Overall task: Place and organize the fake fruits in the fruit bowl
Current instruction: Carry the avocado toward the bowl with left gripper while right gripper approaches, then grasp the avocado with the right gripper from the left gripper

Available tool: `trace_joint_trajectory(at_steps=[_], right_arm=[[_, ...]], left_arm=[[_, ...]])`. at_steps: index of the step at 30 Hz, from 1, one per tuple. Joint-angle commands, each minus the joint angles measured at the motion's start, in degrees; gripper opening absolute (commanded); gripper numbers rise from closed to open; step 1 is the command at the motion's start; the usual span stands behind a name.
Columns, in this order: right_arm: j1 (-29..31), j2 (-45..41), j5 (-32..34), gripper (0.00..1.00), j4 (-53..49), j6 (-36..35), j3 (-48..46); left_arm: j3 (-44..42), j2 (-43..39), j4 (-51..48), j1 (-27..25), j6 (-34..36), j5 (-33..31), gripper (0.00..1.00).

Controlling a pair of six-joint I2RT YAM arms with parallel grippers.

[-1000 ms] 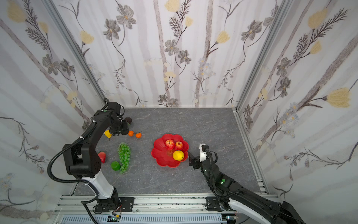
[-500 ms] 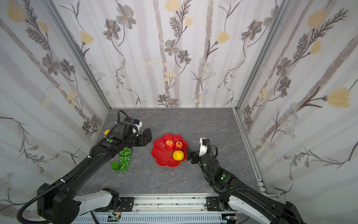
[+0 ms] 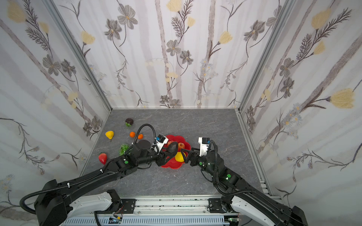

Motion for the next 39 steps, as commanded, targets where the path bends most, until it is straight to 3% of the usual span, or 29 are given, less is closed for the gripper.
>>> trace_joint_trajectory(at_steps=[1,13,31,39], right_arm=[[-0.02,0.34,-4.81,0.90,-0.65,2.49,1.54],[-0.01,2.48,-6.04,0.82,-6.35,2.46,2.66],[0.51,8.49,-7.29,0.50,-6.51,1.32,4.80],[1.55,9.83,-5.01,0.44,-7.79,0.46,6.07]], left_arm=[[-0.44,1.93,8.39,-2.55,5.63,-2.29,0.49],[-2.30,4.69,14.07,-5.36,7.95,-1.48,0.49],[-2.81,5.61,14.81,-6.02,8.89,-0.59,0.53],[-2.16,6.85,13.16,-6.08,8.83,-0.72,0.61]])
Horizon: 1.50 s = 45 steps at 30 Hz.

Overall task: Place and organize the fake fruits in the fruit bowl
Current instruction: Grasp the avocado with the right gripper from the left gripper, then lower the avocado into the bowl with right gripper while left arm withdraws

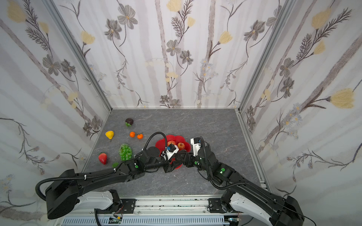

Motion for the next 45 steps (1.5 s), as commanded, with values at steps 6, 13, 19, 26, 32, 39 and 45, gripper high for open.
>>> trace_joint_trajectory(at_steps=[6,13,19,26,32,39,45], right_arm=[[2.83,2.29,6.88,0.43,-3.39,-3.77,4.38],[3.74,7.64,12.87,0.42,-4.72,-8.44,8.49],[5.30,16.59,13.71,0.41,-3.60,-11.23,14.71],[7.90,29.22,14.34,0.40,-3.58,-14.49,22.95],[9.75,39.50,16.94,0.40,-5.46,-17.99,29.72],[10.77,48.69,20.96,0.40,-8.17,-21.36,36.66],[10.69,55.34,25.13,0.41,-11.50,-23.66,42.53]], left_arm=[[0.60,-4.64,-3.51,-0.25,-0.47,-3.18,0.75],[-4.73,-22.36,-13.05,0.00,-7.98,-15.39,0.86],[-4.12,-38.54,-30.20,0.17,-16.33,-32.04,0.91],[-6.35,-50.15,-39.00,1.19,-20.26,-42.60,0.95],[-9.17,-55.52,-40.68,1.58,-21.68,-46.24,0.98],[-11.15,-57.84,-41.50,1.58,-22.09,-47.14,0.98],[-11.44,-58.96,-41.78,1.56,-22.12,-47.41,0.98]])
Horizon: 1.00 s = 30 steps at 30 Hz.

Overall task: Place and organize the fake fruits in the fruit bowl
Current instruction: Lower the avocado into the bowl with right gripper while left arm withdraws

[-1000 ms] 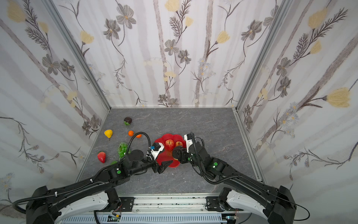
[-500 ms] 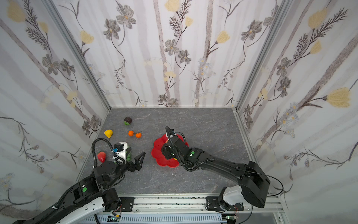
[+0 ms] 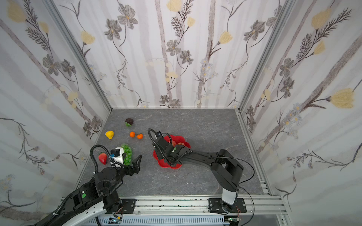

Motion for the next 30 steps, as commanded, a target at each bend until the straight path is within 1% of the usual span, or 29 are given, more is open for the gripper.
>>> trace_joint_trajectory(at_steps=[1,8,14,23,30], right_arm=[[0.02,2.62,4.29,0.41,-1.20,-2.48,2.69],[-0.52,6.59,6.43,0.41,-1.52,-3.87,6.74],[-1.25,9.33,7.13,0.42,-1.72,-5.02,9.16],[-1.89,12.10,7.05,0.44,-1.90,-5.39,10.88],[-1.98,13.48,8.19,0.47,-1.81,-5.39,11.06]], left_arm=[[-0.05,-0.88,0.11,0.07,-1.02,-1.75,0.98],[-0.51,-3.90,0.06,0.06,-0.84,-2.04,0.98],[-0.73,-4.72,-0.33,0.07,-1.17,-2.28,0.98],[-0.92,-4.92,-0.46,0.07,-1.19,-2.36,0.98],[-1.09,-4.99,-0.48,0.07,-0.94,-2.90,0.99]])
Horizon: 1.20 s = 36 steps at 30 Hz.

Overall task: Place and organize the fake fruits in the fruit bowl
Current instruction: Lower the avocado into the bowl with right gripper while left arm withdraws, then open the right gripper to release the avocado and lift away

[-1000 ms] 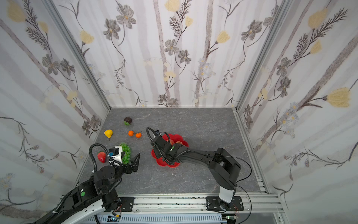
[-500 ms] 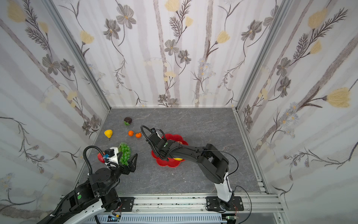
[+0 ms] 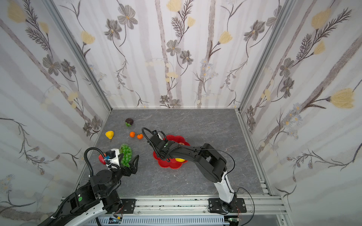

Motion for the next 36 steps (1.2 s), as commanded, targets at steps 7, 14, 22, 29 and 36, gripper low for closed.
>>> trace_joint_trajectory(at_steps=[7,14,22,29,36], right_arm=[[-0.39,1.41,1.64,0.52,1.01,-0.41,1.11],[-0.39,2.06,1.33,0.58,0.77,-0.40,2.06],[-0.39,1.61,1.15,0.63,0.15,-0.41,2.63],[-0.39,-0.66,1.57,0.68,-0.24,-0.37,2.72],[-0.39,-8.15,1.43,0.73,-1.51,0.46,0.99]], left_arm=[[-1.13,-2.25,-1.04,0.07,-1.13,-4.15,0.99],[-1.31,-3.14,-1.26,0.07,-1.22,-4.42,0.99],[-1.30,-3.07,-1.41,0.07,-1.47,-4.36,0.99],[-0.89,-2.69,-1.74,0.06,-2.20,-4.33,0.99],[2.60,0.50,-4.38,0.07,-5.50,-4.62,0.99]])
